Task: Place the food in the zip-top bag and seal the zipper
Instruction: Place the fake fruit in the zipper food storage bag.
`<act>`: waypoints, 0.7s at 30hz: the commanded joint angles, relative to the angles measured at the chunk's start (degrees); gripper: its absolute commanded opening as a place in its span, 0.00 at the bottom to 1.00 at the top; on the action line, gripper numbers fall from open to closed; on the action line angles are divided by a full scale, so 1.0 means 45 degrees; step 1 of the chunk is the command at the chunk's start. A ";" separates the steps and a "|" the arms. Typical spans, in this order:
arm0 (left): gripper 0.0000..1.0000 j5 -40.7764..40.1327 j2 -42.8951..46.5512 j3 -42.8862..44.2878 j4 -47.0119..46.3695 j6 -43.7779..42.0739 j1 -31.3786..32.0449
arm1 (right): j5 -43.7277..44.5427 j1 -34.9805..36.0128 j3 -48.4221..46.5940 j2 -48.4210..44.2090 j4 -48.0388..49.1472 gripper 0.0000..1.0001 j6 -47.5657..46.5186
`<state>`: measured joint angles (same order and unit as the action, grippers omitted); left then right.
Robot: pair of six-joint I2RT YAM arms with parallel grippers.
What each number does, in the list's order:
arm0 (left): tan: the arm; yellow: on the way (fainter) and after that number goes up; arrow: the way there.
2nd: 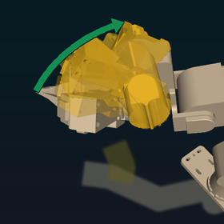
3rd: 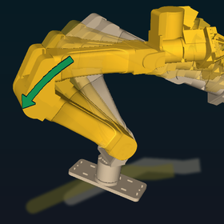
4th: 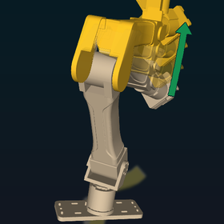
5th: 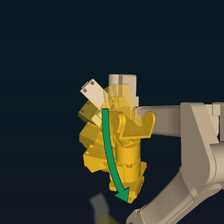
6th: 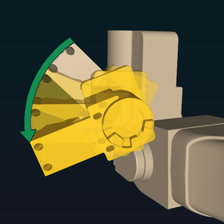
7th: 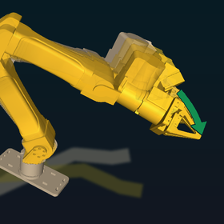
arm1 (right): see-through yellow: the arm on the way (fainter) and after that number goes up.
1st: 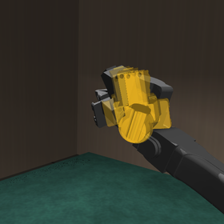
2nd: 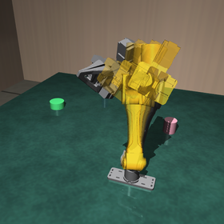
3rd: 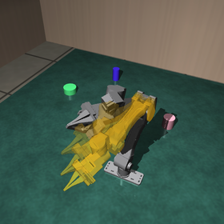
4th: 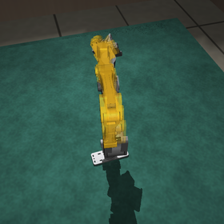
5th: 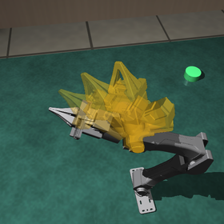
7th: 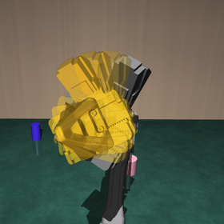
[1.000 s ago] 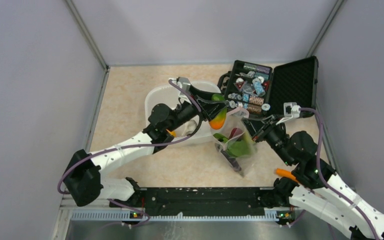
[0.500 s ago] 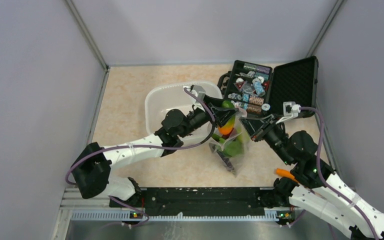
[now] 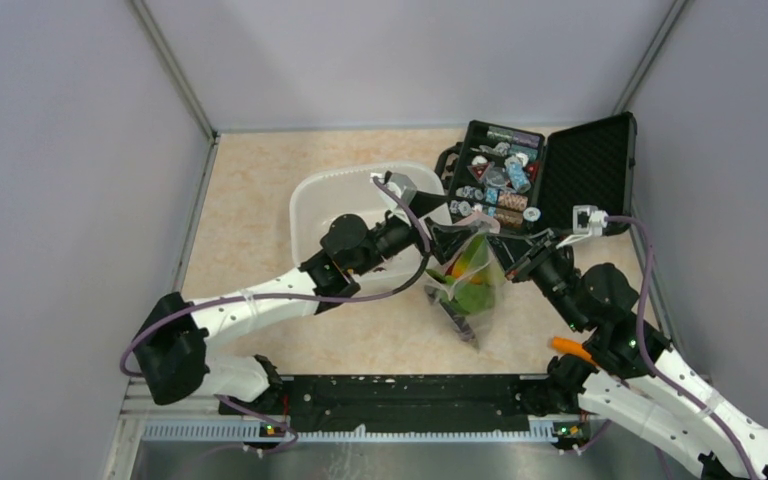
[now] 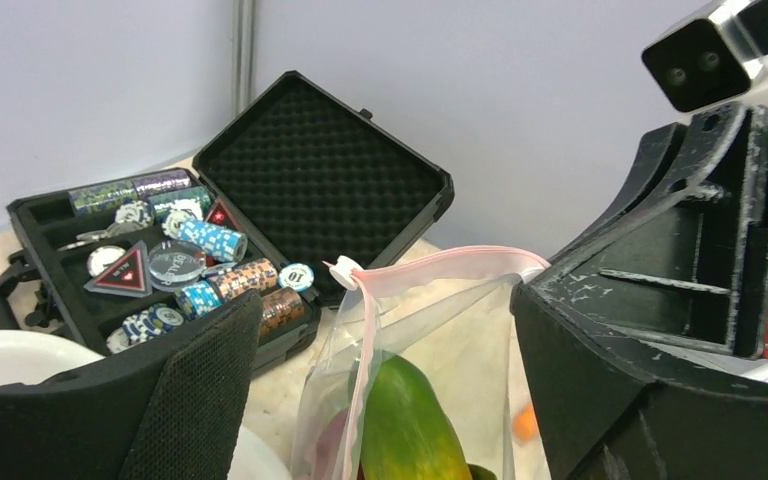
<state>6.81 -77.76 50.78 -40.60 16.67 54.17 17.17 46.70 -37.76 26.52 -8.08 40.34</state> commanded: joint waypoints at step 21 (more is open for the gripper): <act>0.75 -0.1975 0.2294 0.1748 1.1155 -0.1036 -0.0046 | -0.0201 0.0028 -0.0125 0.0896 0.1041 0.00 -0.0056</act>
<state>-0.45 -67.09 57.93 5.28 11.62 54.00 17.06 46.70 -37.74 30.11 -6.79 40.32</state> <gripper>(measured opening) 0.781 0.005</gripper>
